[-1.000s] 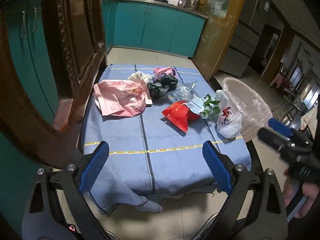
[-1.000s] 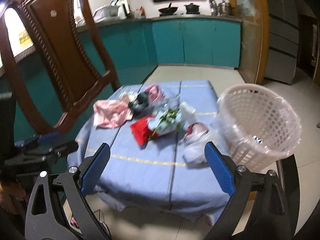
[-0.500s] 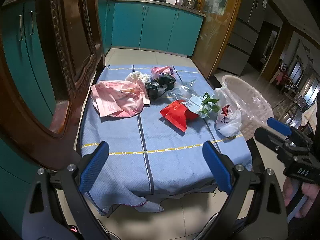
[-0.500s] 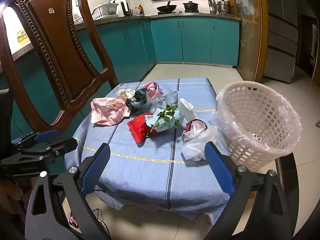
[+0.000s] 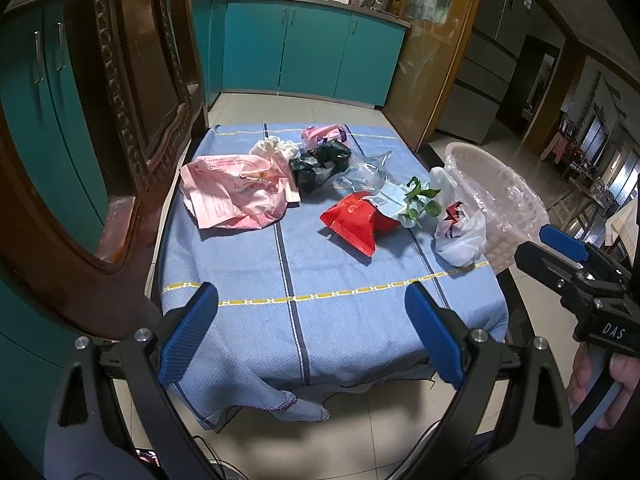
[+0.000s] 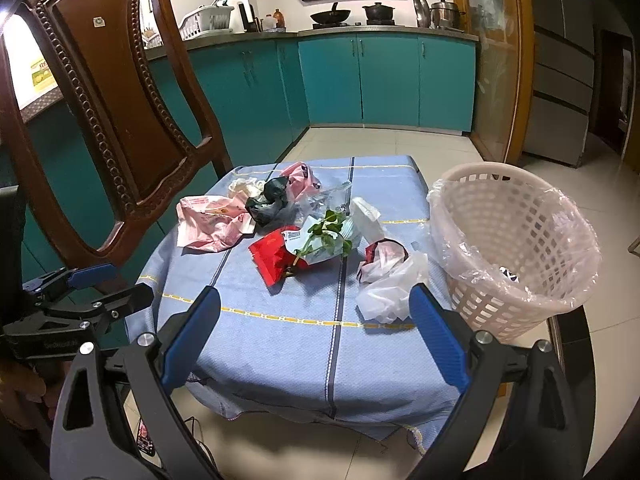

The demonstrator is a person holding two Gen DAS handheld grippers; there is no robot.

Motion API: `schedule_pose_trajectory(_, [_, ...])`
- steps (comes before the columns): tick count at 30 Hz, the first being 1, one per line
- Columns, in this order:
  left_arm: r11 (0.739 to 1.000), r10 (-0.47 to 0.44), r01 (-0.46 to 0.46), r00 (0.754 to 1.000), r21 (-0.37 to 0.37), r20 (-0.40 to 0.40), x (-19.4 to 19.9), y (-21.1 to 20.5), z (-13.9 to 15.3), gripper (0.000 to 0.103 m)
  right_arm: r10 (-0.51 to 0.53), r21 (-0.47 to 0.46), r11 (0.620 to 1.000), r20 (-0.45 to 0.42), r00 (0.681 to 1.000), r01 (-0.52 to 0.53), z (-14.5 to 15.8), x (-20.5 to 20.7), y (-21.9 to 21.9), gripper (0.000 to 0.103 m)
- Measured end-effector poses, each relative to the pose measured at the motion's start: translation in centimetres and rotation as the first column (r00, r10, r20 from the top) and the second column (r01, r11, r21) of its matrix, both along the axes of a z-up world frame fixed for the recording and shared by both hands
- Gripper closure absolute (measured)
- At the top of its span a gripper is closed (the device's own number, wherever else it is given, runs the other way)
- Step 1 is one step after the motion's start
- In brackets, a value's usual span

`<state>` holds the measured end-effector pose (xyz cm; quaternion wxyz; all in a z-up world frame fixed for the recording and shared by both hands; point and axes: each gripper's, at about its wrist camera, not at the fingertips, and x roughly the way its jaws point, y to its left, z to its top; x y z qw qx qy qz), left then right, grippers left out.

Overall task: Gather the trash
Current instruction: 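Bring both tools back over the table, then grasp the white plastic bag with the right tool while the left tool grasps the green sprig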

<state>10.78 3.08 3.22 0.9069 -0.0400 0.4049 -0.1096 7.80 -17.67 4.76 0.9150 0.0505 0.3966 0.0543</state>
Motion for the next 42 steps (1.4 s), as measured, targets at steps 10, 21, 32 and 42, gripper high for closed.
schedule_pose_trajectory(10, [1.000,-0.005,0.005,1.000,0.000,-0.004,0.0,-0.2,-0.2,0.009,-0.041,-0.025,0.999,-0.036,0.999,0.040,-0.9,1.0,-1.5,0.011])
schedule_pose_trajectory(21, [1.000,-0.019,0.019,1.000,0.001,-0.021,0.2,-0.5,-0.6,0.009,-0.104,0.008,0.994,-0.261,0.960,0.110,-6.9,6.0,-4.8,0.030])
schedule_pose_trajectory(32, [0.993,-0.107,0.109,0.993,0.043,-0.042,1.8,-3.0,-2.0,0.009,-0.101,0.063,0.990,-0.272,0.957,0.123,-7.1,8.1,-4.8,0.084])
schedule_pose_trajectory(42, [0.965,-0.249,0.247,0.968,0.093,0.014,5.7,-10.1,-1.6,0.018,-0.151,0.193,0.967,-0.090,0.984,0.166,-1.0,4.5,-8.4,0.087])
